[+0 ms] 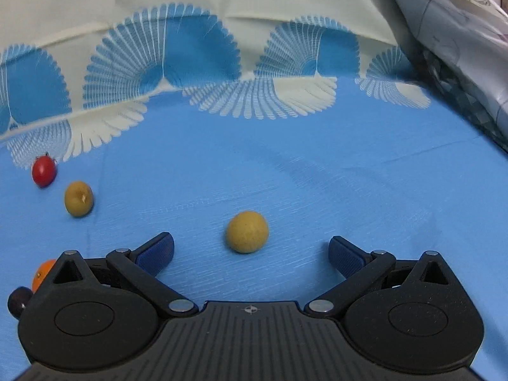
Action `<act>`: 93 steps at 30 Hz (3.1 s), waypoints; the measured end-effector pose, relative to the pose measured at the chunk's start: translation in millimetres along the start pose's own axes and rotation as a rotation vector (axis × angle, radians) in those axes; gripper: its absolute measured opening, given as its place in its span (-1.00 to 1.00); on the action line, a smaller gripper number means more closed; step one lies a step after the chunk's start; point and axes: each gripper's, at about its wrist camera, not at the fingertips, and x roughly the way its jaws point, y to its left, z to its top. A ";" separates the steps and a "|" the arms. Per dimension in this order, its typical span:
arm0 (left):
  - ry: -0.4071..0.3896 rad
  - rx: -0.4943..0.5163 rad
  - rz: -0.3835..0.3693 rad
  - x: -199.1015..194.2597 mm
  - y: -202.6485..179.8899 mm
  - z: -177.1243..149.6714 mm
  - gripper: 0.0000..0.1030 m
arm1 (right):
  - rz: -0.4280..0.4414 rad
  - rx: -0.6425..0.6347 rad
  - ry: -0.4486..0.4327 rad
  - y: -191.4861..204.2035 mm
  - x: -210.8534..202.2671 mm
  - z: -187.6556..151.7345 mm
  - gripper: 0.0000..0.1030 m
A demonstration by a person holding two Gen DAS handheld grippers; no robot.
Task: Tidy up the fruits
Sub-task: 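Grasp the dark cherry with the left tool while the right tool grasps the yellow berry, then carry the cherry in the left tool while the right tool carries the yellow berry into the box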
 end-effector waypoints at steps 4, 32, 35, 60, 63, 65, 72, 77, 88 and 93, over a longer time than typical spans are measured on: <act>0.030 -0.013 0.002 -4.1 1.9 0.8 1.00 | 0.012 -0.013 0.003 -1.2 -1.7 1.5 0.95; -0.270 -0.013 -0.147 -233.4 22.4 -53.2 -0.47 | 0.258 0.003 -0.190 28.1 -248.8 -10.6 -0.47; -0.308 -0.008 -0.127 -273.4 35.7 -76.6 -0.47 | 0.318 -0.048 -0.208 50.2 -296.4 -24.1 -0.47; -0.367 -0.253 0.017 -451.0 190.8 -281.8 -0.47 | 0.731 -0.242 -0.106 188.3 -521.1 -107.4 -0.47; -0.374 -0.273 0.014 -454.6 197.1 -294.4 -0.47 | 0.732 -0.269 -0.099 193.7 -529.0 -113.4 -0.47; -0.376 -0.286 0.004 -456.1 201.0 -300.3 -0.47 | 0.727 -0.271 -0.089 195.9 -531.0 -115.0 -0.47; -0.381 -0.305 -0.019 -454.9 208.8 -306.7 -0.47 | 0.700 -0.292 -0.093 204.4 -538.8 -117.6 -0.47; -0.382 -0.319 -0.026 -452.3 216.0 -308.0 -0.47 | 0.687 -0.304 -0.084 209.2 -537.2 -116.8 -0.47; -0.371 -0.351 -0.042 -441.6 232.8 -304.4 -0.47 | 0.682 -0.353 -0.057 225.7 -531.3 -117.0 -0.47; -0.364 -0.363 -0.036 -434.9 241.2 -301.9 -0.47 | 0.679 -0.367 -0.032 233.5 -524.5 -115.8 -0.47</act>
